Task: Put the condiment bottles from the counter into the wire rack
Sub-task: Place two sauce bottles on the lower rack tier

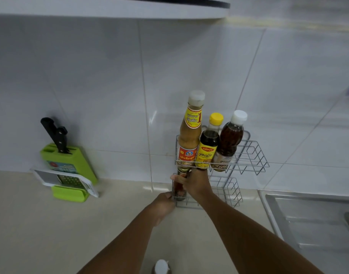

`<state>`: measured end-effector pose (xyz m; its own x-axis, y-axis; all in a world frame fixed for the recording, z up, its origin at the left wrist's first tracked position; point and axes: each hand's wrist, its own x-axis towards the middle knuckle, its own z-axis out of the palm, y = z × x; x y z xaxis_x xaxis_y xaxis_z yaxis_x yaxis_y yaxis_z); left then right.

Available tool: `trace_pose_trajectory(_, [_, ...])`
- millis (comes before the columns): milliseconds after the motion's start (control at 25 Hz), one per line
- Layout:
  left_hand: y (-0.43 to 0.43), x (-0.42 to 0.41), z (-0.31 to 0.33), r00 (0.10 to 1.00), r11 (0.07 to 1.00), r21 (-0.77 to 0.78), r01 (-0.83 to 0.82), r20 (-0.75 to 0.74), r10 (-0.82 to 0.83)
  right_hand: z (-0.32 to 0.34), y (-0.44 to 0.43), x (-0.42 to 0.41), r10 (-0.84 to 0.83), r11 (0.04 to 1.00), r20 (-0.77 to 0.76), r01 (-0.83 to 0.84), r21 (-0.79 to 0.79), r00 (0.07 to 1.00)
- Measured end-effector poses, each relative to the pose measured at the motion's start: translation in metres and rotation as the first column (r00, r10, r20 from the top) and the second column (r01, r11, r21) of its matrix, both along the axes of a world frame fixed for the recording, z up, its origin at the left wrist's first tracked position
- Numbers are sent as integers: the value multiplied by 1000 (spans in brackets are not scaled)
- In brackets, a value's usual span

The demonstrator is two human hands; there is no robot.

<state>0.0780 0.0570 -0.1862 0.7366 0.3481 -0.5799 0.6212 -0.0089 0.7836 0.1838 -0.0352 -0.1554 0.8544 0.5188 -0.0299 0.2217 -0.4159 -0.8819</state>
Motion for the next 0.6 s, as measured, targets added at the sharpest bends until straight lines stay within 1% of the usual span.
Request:
trace_pose_trajectory(120, [5,-8,6,997,997,24,71,-11,-70,12,-4,-5,-7,1000,-28,7,-3,1000])
trace_pose_trajectory(280, [22,-29,16,993,990,87,109,-60,-104,21,-19,-8,59,981,-61,-69,-179,996])
trace_pose_trajectory(400, [33,-53,27,991,983,124,135,-30,-132,27,-33,-15,64,967,-156,-100,-234,986])
trace_pose_trajectory(440, [35,-62,31,990,980,138,144,-18,-143,32,-36,-24,50,965,-154,-87,-246,987])
trace_pose_trajectory(480, [35,-73,35,988,977,149,156,-6,-157,37,-38,-37,20,962,-126,-54,-269,992])
trace_pose_trajectory(520, [36,-84,35,985,972,162,171,-3,-173,44,-41,-52,3,965,-83,-24,-260,997])
trace_pose_trajectory(560, [34,-96,34,980,966,171,193,4,-197,53,-44,-72,-3,975,-45,-7,-223,999])
trace_pose_trajectory(600, [32,-107,30,974,958,181,222,1,-226,62,-49,-92,32,984,-14,-34,-176,999])
